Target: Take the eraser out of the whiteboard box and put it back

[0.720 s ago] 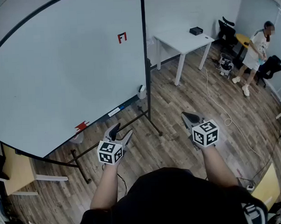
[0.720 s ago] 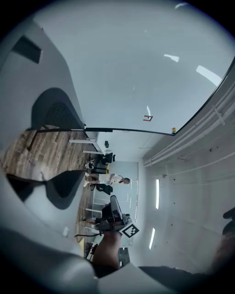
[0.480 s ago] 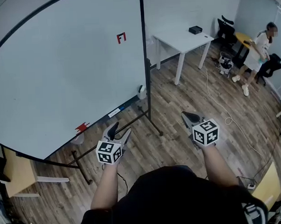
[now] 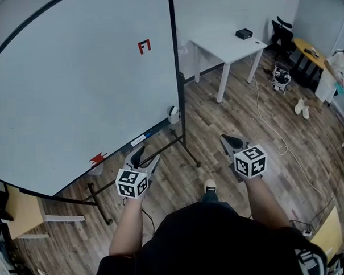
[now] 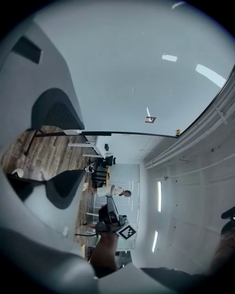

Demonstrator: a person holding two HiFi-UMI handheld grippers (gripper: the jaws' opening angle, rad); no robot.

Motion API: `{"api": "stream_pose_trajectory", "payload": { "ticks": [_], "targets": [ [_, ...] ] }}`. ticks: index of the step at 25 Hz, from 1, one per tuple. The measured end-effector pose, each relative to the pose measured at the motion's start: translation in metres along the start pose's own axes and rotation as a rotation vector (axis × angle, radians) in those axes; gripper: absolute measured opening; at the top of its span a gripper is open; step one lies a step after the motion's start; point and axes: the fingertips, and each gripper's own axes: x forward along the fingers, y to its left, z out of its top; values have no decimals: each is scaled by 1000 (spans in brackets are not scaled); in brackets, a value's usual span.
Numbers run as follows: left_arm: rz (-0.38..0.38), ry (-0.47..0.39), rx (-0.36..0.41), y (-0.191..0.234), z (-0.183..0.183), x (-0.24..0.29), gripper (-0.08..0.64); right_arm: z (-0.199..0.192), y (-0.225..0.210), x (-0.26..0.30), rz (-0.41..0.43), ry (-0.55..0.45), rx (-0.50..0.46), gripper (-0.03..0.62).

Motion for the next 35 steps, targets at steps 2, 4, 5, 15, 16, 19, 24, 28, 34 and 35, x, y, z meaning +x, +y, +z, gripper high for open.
{"api": "stream_pose_trajectory", "payload": {
  "ticks": [2,4,5,15,16,19,24,28,34,35],
  "targets": [
    [9,1,1,3,4,11,282,2,-10,10,9,7,-2,-6],
    [14,8,5,4,6,23,282,5,-21,20,19,9,-5,-6],
    [15,13,6,4,7,29,282,7,-26,23,23,8,-5,-6],
    [61,56,-43,17,-2,76,282,10,-73,68,80,26,-3,-6],
    [65,59,-46,19,-2,81,282,10,-77,73,86,32,-6,-6],
    [72,68,-56,26,-1,96,282,13,-86,89,106,48,-11,-6],
    [87,86,-69,37,6,126,255,22,-106,118,137,78,-24,-6],
    [108,97,-67,42,9,147,189,26,-124,137,164,96,-29,-6],
    [146,103,-83,49,14,174,141,31,-148,164,212,118,-41,-6],
    [153,106,-85,50,15,178,140,33,-151,168,224,121,-44,-6]
  ]
}}
